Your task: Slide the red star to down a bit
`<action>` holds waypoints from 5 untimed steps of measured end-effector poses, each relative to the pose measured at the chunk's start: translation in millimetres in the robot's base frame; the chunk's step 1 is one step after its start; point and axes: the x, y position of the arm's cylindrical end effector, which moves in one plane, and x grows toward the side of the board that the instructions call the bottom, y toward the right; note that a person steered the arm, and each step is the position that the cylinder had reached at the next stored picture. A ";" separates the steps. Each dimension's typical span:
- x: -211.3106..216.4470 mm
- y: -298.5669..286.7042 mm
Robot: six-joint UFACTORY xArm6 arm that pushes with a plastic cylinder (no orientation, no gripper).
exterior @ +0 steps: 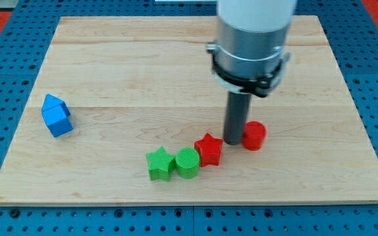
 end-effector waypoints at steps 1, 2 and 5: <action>22.4 17.6; 51.6 3.2; 3.4 -58.5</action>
